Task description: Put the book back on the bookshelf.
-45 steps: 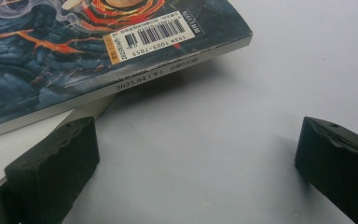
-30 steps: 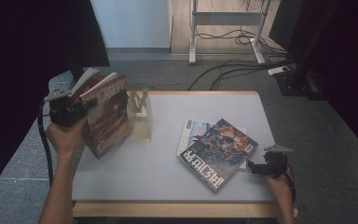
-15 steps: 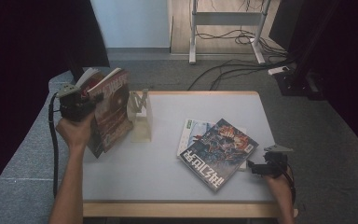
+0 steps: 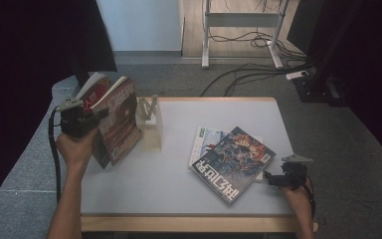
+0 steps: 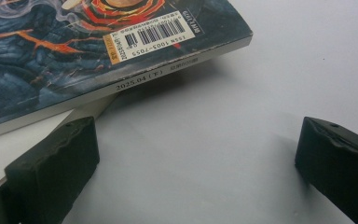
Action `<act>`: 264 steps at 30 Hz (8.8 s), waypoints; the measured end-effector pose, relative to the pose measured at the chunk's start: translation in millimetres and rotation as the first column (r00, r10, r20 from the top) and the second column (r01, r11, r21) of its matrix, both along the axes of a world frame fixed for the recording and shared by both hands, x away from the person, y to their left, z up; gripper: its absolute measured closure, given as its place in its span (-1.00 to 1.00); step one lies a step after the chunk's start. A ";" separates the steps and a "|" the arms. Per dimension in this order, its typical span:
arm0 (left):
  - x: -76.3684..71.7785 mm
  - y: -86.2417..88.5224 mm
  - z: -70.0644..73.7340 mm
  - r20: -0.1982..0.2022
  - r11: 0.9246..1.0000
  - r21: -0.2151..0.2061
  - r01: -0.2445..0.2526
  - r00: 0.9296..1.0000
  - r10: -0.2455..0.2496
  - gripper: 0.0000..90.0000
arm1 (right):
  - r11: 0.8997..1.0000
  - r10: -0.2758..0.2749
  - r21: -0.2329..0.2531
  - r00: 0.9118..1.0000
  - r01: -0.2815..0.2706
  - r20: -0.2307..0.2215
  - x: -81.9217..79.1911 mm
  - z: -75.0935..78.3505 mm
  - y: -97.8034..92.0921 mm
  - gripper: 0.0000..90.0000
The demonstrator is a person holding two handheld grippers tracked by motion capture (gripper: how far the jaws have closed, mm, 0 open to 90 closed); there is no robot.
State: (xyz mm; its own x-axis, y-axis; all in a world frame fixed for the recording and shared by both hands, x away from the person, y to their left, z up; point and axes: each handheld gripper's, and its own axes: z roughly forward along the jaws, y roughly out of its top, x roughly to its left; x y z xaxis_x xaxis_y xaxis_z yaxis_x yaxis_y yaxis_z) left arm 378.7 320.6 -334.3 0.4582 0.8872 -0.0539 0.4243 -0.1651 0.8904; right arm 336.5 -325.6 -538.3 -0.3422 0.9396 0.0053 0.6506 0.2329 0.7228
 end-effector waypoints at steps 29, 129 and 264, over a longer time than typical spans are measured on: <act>-9.5 5.1 10.1 -0.113 0.999 0.016 0.037 0.993 -0.035 0.74 | 1.000 0.000 -0.001 1.000 0.000 0.000 0.0 0.0 0.0 -1.00; -28.5 -7.7 -84.7 -0.040 0.999 -0.023 -0.047 0.998 0.046 0.09 | 1.000 0.000 -0.001 1.000 0.000 0.000 -0.1 0.0 0.0 -1.00; -48.6 -143.1 -186.8 -0.318 0.895 0.144 0.423 0.876 -0.363 -0.92 | 0.975 0.188 0.128 0.982 -0.184 -0.018 32.0 18.6 27.8 -0.91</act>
State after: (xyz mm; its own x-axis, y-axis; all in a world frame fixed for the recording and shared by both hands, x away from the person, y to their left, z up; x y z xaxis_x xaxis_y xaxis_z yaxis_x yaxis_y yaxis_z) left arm 330.1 177.5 -521.0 0.7643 0.6412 -0.0689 0.5085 -0.5336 0.6758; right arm 368.5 -297.9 -519.7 -0.5087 0.8508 0.1317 0.6262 0.2607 0.7348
